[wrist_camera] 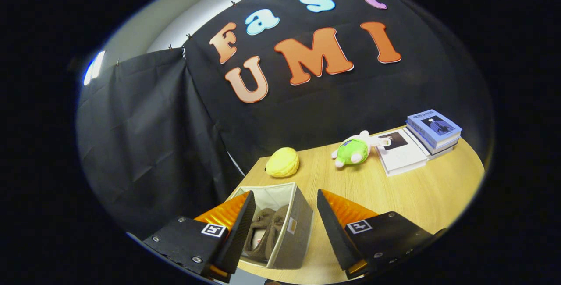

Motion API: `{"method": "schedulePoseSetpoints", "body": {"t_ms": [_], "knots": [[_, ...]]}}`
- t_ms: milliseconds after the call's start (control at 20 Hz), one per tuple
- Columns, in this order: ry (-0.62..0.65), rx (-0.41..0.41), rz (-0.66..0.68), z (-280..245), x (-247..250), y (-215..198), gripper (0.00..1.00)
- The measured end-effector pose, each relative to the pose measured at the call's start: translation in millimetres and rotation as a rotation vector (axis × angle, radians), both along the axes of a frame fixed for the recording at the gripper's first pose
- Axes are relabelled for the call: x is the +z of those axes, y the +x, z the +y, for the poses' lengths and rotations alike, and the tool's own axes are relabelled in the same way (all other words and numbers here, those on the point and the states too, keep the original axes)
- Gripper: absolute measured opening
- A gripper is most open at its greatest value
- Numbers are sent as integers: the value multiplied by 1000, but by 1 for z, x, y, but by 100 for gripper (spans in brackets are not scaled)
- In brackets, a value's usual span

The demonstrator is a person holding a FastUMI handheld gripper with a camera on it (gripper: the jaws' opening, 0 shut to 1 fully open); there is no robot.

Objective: Open the storage box then place both shoes into the box .Put the left shoe in first, then the right shoe, with the right side of both shoes facing outward in a uniform manner.

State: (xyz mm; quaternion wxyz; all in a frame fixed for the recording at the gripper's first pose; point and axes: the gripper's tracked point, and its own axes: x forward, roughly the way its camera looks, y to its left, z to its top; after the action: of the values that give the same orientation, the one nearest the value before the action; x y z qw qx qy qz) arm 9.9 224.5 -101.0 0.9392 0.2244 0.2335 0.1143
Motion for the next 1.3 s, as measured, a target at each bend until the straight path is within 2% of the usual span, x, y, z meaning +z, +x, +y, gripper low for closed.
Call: {"method": "schedulePoseSetpoints", "body": {"t_ms": [400,700,1050,1300], "knots": [[-160,-157,-262,-108,40,-15,89],[-248,-250,-370,-174,56,-34,93],[-387,-316,-488,-215,73,-52,95],[-371,-351,-516,-224,83,-60,96]]}}
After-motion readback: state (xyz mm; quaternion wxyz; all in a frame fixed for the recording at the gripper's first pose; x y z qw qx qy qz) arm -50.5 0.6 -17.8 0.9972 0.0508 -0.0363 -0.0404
